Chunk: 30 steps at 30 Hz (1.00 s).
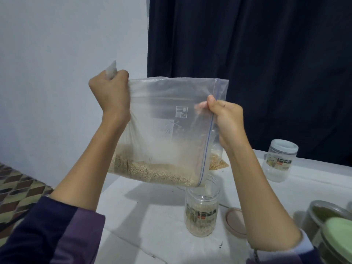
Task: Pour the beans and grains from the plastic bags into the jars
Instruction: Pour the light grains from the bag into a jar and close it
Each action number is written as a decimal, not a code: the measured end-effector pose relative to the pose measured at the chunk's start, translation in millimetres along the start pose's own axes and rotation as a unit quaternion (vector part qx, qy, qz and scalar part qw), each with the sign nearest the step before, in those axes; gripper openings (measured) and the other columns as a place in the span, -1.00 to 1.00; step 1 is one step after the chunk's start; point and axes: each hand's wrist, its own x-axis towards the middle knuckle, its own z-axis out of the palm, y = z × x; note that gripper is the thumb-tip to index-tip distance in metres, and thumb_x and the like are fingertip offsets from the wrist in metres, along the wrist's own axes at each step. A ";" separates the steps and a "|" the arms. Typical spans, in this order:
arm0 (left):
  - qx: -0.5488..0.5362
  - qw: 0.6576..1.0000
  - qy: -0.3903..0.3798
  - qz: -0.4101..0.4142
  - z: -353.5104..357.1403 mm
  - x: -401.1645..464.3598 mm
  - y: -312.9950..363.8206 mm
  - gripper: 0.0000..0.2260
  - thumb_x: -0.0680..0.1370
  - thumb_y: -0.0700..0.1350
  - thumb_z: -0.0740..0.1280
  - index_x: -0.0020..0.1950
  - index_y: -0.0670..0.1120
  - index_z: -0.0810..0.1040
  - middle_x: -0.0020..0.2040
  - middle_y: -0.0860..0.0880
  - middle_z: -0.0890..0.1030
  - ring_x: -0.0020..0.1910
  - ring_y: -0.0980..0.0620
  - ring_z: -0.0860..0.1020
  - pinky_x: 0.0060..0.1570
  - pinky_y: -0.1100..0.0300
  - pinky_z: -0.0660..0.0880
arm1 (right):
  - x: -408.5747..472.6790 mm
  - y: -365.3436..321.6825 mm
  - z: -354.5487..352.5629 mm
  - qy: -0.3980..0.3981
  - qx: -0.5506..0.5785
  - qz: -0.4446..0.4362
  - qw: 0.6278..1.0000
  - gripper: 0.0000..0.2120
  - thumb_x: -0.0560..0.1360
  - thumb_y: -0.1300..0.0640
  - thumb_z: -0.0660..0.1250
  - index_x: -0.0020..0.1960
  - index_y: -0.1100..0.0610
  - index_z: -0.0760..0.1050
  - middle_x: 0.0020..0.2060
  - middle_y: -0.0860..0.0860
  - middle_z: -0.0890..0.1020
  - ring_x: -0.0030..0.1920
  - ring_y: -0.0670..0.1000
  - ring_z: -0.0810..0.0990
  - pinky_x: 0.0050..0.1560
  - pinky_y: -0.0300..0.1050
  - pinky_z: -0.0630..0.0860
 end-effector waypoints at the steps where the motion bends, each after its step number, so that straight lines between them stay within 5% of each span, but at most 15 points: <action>1: 0.004 1.000 -0.003 0.008 -0.2 -0.2 -0.6 -0.57 0.36 -0.40 0.13 -0.50 0.04 0.04 -0.58 0.17 0.04 -0.52 0.17 -0.01 -0.45 0.45 0.15 | -1.1 -0.2 -1.8 -0.004 0.004 -0.001 1.000 -0.73 0.59 0.14 0.27 -0.19 0.23 0.64 -0.19 0.08 0.72 -0.09 -0.03 0.69 0.23 -0.01 0.53; 8: 0.057 0.995 -0.031 0.075 1.4 -6.6 -8.7 -0.59 0.38 -0.34 0.19 -0.44 0.01 0.04 -0.58 0.15 0.07 -0.51 0.17 0.04 -0.46 0.32 0.01 | -8.8 1.5 -4.4 0.030 0.000 -0.003 1.000 -0.74 0.58 0.13 0.30 -0.23 0.14 0.65 -0.29 -0.03 0.70 -0.13 -0.10 0.68 0.21 -0.02 0.54; 18: 0.088 0.979 -0.030 0.181 5.0 -11.4 -23.8 -0.61 0.42 -0.23 0.21 -0.44 0.01 0.04 -0.58 0.13 0.11 -0.51 0.16 0.08 -0.44 0.36 0.02 | -11.9 5.3 -12.4 0.028 -0.011 -0.012 0.999 -0.77 0.58 0.12 0.30 -0.18 0.15 0.67 -0.20 0.01 0.72 -0.02 -0.03 0.68 0.23 0.04 0.53; 22: 0.083 0.969 -0.021 0.231 8.3 -12.8 -27.3 -0.62 0.44 -0.16 0.21 -0.42 0.04 0.02 -0.53 0.14 0.07 -0.51 0.15 0.07 -0.42 0.36 0.01 | -13.8 5.7 -10.7 0.050 0.000 -0.017 0.999 -0.72 0.57 0.13 0.31 -0.28 0.10 0.64 -0.30 -0.07 0.70 -0.08 -0.08 0.67 0.19 -0.03 0.54; 30: 0.099 0.948 0.021 0.301 8.9 -11.7 -36.2 -0.59 0.48 -0.21 0.21 -0.40 0.05 0.03 -0.50 0.20 0.05 -0.56 0.17 0.12 -0.45 0.41 0.04 | -14.1 8.5 -9.3 0.029 -0.007 -0.007 1.000 -0.76 0.58 0.10 0.29 -0.17 0.13 0.67 -0.17 0.01 0.72 0.00 -0.04 0.67 0.26 0.05 0.50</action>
